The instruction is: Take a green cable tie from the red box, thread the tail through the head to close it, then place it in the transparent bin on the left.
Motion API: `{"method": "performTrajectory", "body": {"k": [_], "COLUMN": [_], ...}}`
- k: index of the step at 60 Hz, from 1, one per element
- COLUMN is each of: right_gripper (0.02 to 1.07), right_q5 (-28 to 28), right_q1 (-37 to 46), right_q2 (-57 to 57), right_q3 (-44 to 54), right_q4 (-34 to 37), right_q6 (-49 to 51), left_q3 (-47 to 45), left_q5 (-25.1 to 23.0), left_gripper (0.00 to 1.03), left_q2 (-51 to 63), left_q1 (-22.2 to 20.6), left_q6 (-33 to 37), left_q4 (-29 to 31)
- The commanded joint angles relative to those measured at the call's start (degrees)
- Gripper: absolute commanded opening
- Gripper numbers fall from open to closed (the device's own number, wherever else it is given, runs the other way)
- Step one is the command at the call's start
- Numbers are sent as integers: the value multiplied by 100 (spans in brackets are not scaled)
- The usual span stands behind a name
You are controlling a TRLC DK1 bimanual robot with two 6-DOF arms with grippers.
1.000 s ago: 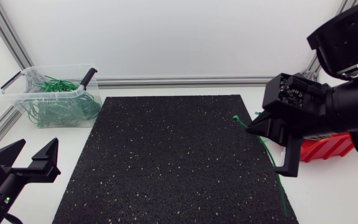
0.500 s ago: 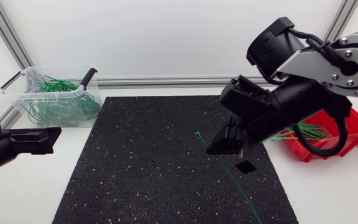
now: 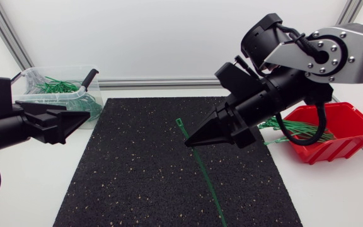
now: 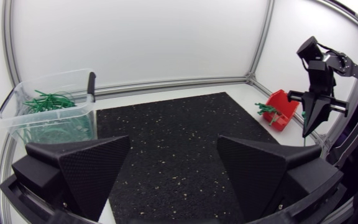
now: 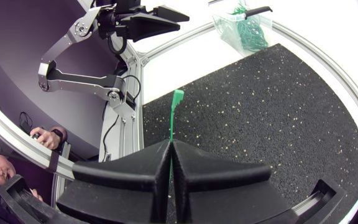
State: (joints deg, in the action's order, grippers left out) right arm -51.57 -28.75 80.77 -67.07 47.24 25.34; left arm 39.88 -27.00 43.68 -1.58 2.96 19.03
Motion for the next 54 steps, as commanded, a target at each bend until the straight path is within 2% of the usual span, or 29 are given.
{"method": "performTrajectory", "body": {"k": [1,7,16,19,23,27,36,45,54], "right_gripper": [8,8,8,8,8,8,8,8,8], "right_q5": [-204,-389,-582,-661,-723,-723,-723,-740,-793], "right_q1": [28,1,-43,-78,-113,-157,-166,-60,36], "right_q2": [88,53,61,70,61,53,-44,-193,-220], "right_q3": [159,344,537,590,642,695,871,1003,1126], "right_q4": [-251,-708,-1420,-1622,-1877,-2088,-2624,-2940,-3248], "right_q6": [-258,-504,-935,-1023,-1190,-1321,-1699,-1901,-2121], "left_q3": [328,530,670,662,609,670,802,758,952], "left_q5": [-639,-938,-1738,-2072,-2766,-3118,-3294,-3487,-3513], "left_gripper": [97,98,98,98,94,93,93,93,93], "left_q2": [255,554,809,905,1037,1274,1855,2118,2435], "left_q1": [-44,-237,-729,-852,-931,-940,-1221,-1344,-1643], "left_q6": [-103,-305,-481,-595,-613,-824,-876,-885,-903], "left_q4": [-110,-136,-250,-461,-874,-1112,-1287,-1806,-1894]}}
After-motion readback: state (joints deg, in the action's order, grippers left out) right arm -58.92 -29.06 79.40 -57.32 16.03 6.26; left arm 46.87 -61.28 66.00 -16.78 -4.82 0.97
